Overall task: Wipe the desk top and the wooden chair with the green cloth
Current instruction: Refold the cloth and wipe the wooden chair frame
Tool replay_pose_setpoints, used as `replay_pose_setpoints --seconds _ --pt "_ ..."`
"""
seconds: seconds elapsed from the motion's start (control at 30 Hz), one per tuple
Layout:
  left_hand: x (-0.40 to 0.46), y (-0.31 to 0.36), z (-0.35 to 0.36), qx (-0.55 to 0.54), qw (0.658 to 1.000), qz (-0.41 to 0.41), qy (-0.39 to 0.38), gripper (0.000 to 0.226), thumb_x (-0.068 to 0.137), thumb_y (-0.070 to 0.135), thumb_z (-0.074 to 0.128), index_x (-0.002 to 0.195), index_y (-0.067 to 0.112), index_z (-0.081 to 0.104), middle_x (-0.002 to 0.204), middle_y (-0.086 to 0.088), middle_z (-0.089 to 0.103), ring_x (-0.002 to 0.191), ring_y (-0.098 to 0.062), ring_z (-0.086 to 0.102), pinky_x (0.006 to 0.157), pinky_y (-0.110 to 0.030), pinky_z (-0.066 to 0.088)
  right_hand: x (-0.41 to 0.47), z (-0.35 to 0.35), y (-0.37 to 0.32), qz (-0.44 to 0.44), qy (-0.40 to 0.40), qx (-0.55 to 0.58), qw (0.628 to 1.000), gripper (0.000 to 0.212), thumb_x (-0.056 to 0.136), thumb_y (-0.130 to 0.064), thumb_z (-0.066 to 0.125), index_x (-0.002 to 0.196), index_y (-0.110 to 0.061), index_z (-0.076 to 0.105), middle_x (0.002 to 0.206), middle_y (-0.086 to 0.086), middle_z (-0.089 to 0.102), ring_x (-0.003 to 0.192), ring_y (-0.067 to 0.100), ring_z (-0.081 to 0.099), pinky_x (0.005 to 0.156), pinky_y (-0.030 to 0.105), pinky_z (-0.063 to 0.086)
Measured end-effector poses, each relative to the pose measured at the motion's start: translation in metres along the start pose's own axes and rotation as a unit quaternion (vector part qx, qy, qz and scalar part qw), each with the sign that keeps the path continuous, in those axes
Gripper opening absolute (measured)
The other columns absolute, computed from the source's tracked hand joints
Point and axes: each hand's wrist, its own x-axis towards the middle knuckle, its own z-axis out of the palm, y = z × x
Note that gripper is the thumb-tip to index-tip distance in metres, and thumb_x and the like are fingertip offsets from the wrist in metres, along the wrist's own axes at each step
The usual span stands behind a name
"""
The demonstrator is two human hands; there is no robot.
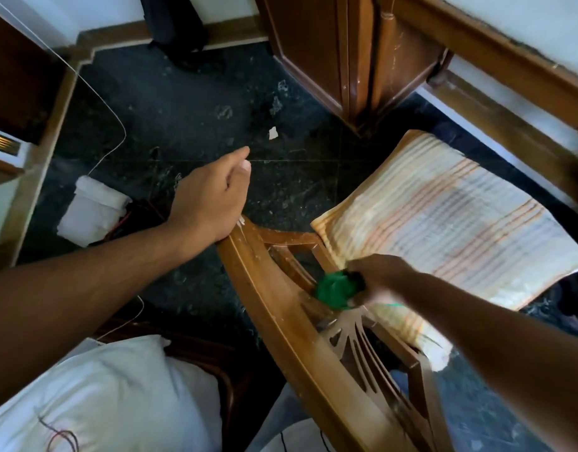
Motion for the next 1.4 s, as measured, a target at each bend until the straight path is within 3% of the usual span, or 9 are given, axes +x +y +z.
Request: replay_pose_setpoints --seconds 0.1,0.23,0.43,0.63,0.8,1.0,1.1,1.23,1.4 --pt "0.001 -0.001 0.0 -0.011 1.0 0.0 0.003 0.052 0.102 0.045 0.028 0.147 0.026 0.045 0.131 0.002 0.066 0.115 -0.009 0.059 0.094 -0.028 0.045 -0.01 -0.022 0.047 0.095 0.024 -0.025 0.995 0.031 0.078 -0.058 0.068 0.098 -0.035 0.059 0.089 -0.011 0.06 0.095 0.016 0.061 0.068 0.027 0.036" --pt "0.002 -0.003 0.002 -0.017 1.0 0.01 0.004 0.048 0.104 0.043 0.03 0.146 0.026 0.047 0.118 0.007 0.069 0.095 0.002 0.056 0.076 -0.01 0.037 0.018 -0.049 -0.004 0.011 0.161 0.302 0.94 0.026 0.082 -0.06 0.065 0.082 -0.034 0.061 0.077 -0.01 0.066 0.07 0.007 0.065 0.061 0.026 0.044" --pt "0.001 -0.004 0.001 -0.054 0.998 0.006 0.0 0.053 0.099 0.047 0.029 0.145 0.029 0.048 0.137 0.006 0.061 0.123 -0.006 0.055 0.103 -0.035 0.045 0.074 -0.023 -0.108 -0.038 0.252 0.316 0.914 0.052 0.077 -0.085 0.042 0.094 -0.037 0.055 0.075 -0.012 0.063 0.065 0.004 0.06 0.056 0.033 0.053" --pt "0.004 -0.01 0.005 -0.089 0.996 0.009 -0.001 0.052 0.098 0.048 0.029 0.144 0.033 0.048 0.132 0.01 0.063 0.121 -0.001 0.055 0.1 -0.028 0.045 0.126 0.031 -0.017 0.124 0.099 0.369 0.916 0.046 0.097 -0.055 0.045 0.124 -0.02 0.058 0.114 0.01 0.067 0.099 0.024 0.061 0.094 0.045 0.049" --pt "0.005 -0.009 0.005 -0.091 0.996 0.01 -0.001 0.052 0.098 0.047 0.03 0.143 0.031 0.05 0.133 0.01 0.063 0.122 -0.002 0.056 0.101 -0.03 0.046 0.084 0.005 -0.045 0.007 0.098 0.454 0.886 0.045 0.086 -0.065 0.056 0.114 -0.031 0.066 0.102 -0.003 0.071 0.09 0.014 0.068 0.085 0.037 0.056" --pt "0.006 -0.007 0.003 -0.062 0.998 0.014 0.011 0.055 0.098 0.051 0.026 0.142 0.03 0.051 0.129 0.009 0.066 0.116 -0.006 0.06 0.097 -0.031 0.046 -0.053 -0.025 -0.076 -0.07 0.055 0.396 0.914 0.02 0.087 -0.059 0.061 0.082 -0.04 0.065 0.076 -0.014 0.065 0.069 0.001 0.062 0.061 0.021 0.048" --pt "0.005 -0.004 0.002 -0.075 0.997 0.008 0.015 0.055 0.099 0.05 0.026 0.143 0.029 0.05 0.121 0.005 0.07 0.101 -0.007 0.064 0.09 -0.035 0.05 -0.108 -0.053 -0.089 -0.042 0.09 0.393 0.914 0.017 0.089 -0.05 0.063 0.091 -0.034 0.066 0.083 -0.007 0.068 0.075 0.007 0.065 0.07 0.034 0.054" --pt "0.0 -0.005 -0.002 -0.136 0.991 0.016 -0.005 0.049 0.102 0.046 0.031 0.144 0.028 0.048 0.133 0.004 0.064 0.117 -0.012 0.059 0.096 -0.031 0.043 -0.169 -0.079 -0.148 -0.087 0.124 0.434 0.888 0.038 0.085 -0.042 0.068 0.121 -0.043 0.057 0.105 -0.015 0.068 0.097 0.004 0.065 0.076 0.023 0.055" --pt "-0.01 -0.02 -0.037 -0.499 0.865 -0.042 -0.043 0.043 0.106 0.03 0.038 0.146 0.016 0.044 0.14 -0.006 0.057 0.125 -0.015 0.056 0.104 -0.035 0.046 -0.163 -0.077 -0.216 -0.048 0.31 0.148 0.938 0.068 0.088 -0.05 0.062 0.147 -0.038 0.029 0.135 -0.014 0.049 0.119 0.003 0.048 0.096 0.02 0.04"
